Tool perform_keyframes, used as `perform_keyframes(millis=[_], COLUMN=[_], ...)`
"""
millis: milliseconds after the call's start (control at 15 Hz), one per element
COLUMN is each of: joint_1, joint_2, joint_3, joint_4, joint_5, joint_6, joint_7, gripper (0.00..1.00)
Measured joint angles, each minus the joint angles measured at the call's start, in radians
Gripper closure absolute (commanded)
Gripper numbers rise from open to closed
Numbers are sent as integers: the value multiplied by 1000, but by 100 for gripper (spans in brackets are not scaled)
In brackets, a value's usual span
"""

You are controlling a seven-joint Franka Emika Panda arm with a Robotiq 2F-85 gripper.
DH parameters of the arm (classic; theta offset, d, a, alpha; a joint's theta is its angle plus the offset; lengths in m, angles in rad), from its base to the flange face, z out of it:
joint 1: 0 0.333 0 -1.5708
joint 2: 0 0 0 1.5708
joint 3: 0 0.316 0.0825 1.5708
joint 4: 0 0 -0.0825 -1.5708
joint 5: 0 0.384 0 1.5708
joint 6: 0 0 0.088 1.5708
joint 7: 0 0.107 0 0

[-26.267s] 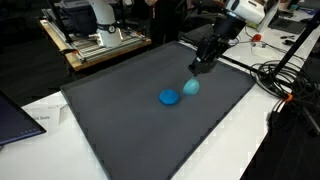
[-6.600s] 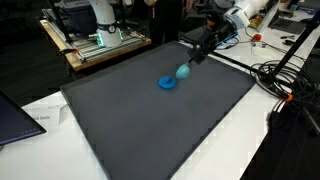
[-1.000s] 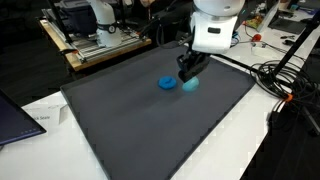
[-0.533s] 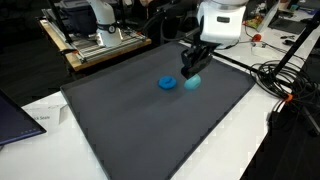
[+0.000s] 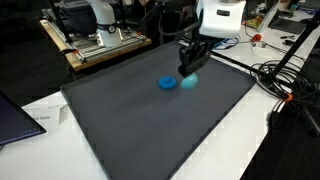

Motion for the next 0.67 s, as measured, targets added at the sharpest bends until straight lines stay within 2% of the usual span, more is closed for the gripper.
perform_keyframes(millis=[267,467,533,667], joint_1=[0,1,4,12], joint_2=[-7,-9,-10,-10], joint_3=[-1,-5,-9,-17], joint_4=[0,0,0,0], joint_5=[0,-3,-10,-20], joint_6=[-54,-53,-39,0], joint_7=[1,7,7,7], gripper=[78,78,53,53])
